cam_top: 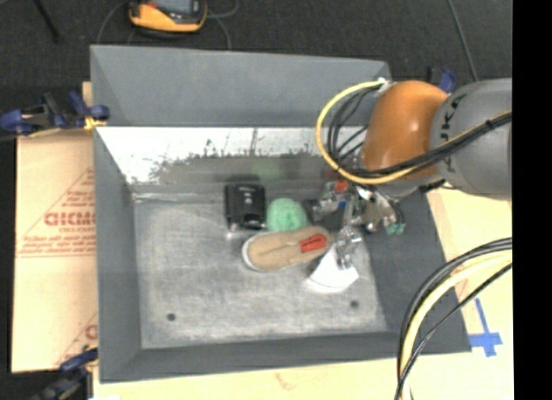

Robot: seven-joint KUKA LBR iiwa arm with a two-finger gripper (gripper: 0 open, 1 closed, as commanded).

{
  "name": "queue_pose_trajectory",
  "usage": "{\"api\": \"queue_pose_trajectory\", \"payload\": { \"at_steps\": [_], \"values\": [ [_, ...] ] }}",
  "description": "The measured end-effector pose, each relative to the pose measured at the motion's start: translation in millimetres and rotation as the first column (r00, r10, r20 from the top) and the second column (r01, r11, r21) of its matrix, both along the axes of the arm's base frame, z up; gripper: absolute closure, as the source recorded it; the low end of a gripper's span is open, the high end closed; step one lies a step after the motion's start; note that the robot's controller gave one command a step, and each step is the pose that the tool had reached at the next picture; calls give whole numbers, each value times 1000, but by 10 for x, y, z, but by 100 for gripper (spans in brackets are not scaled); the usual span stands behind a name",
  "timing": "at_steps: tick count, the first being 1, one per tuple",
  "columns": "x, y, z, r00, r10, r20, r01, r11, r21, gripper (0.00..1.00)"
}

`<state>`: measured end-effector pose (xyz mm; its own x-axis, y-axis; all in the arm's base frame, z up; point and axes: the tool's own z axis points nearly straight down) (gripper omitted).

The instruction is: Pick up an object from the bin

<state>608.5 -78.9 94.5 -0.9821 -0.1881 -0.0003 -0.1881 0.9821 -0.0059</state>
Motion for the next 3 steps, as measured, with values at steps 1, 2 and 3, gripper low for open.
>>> {"api": "queue_pose_trajectory", "payload": {
  "at_steps": [1,2,3],
  "values": [
    [-51,-32,343,1000,-16,0,16,1000,4,100],
    [3,-65,514,999,-27,18,27,1000,3,100],
    [-6,-71,366,999,-29,13,29,1000,4,100]
  ]
}}
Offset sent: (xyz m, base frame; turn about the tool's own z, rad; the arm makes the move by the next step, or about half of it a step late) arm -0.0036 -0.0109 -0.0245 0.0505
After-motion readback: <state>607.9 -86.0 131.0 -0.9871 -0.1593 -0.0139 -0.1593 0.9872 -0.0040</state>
